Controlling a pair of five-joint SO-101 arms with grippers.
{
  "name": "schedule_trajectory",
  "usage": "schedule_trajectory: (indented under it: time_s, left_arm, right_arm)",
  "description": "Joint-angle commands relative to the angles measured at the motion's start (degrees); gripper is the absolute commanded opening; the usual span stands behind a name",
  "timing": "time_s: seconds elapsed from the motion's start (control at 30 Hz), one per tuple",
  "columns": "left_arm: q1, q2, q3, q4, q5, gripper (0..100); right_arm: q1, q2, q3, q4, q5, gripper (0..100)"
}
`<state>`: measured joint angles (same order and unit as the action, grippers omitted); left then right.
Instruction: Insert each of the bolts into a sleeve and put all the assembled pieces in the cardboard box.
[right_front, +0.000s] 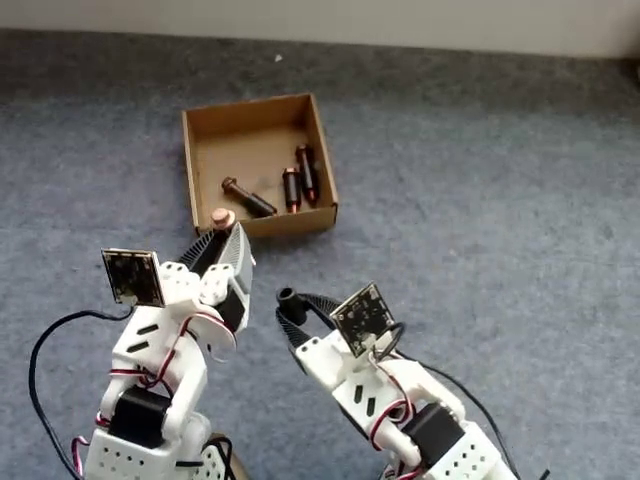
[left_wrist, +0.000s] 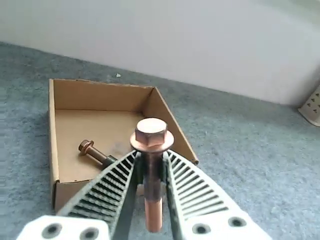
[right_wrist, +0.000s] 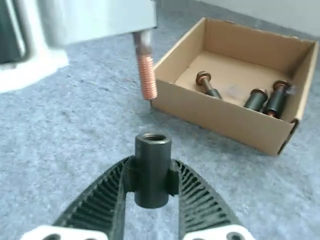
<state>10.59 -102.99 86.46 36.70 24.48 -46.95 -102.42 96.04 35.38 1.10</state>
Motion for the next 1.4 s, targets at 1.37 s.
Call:
schedule_trajectory:
  time_s: [1.37]
  left_arm:
    - [12.9,-0.9,-13.6,15.9,-0.4,1]
  right_arm:
    - [-1.9,-2.9,6.2,-0.4,7.3,0.5]
